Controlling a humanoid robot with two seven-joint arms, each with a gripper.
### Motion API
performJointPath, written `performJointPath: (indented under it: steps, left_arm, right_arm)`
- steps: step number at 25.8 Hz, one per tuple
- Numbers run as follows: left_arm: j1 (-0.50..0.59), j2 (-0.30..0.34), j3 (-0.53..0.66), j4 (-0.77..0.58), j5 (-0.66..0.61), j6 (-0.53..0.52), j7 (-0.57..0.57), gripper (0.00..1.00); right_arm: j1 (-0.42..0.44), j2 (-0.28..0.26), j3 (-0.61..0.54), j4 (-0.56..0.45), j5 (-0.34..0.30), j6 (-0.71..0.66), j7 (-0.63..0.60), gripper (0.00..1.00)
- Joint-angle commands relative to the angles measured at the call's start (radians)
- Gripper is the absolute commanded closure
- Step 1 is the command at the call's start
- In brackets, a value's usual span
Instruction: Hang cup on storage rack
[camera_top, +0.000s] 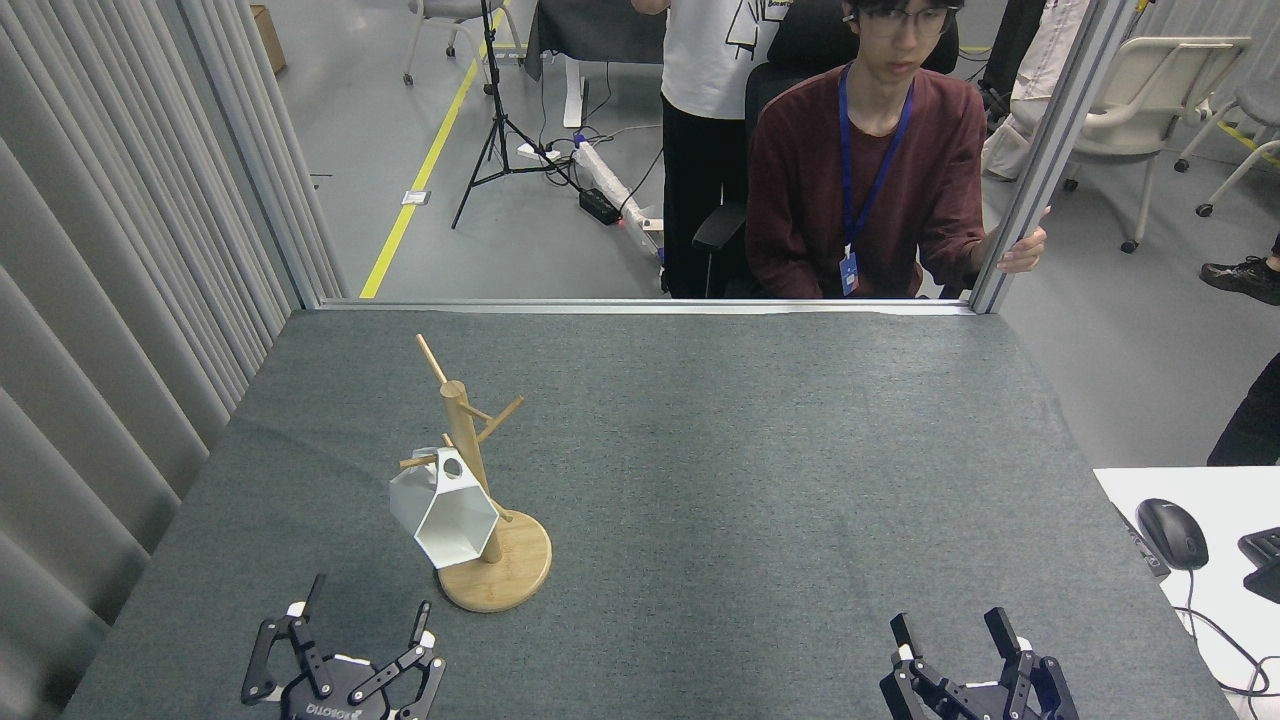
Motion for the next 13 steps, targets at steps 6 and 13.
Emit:
performJointPath:
  steps: [6, 13]
  left_arm:
    - [0.129, 0.071, 0.021, -0.056, 0.461, -0.089, -0.092, 0.00]
    - [0.129, 0.071, 0.015, -0.059, 0.474, -0.089, -0.135, 0.00]
  right_arm:
    - [0.102, -0.019, -0.044, -0.050, 0.023, 0.018, 0.004, 0.00]
    - [0.142, -0.039, -0.033, -0.078, 0.133, 0.076, 0.002, 0.00]
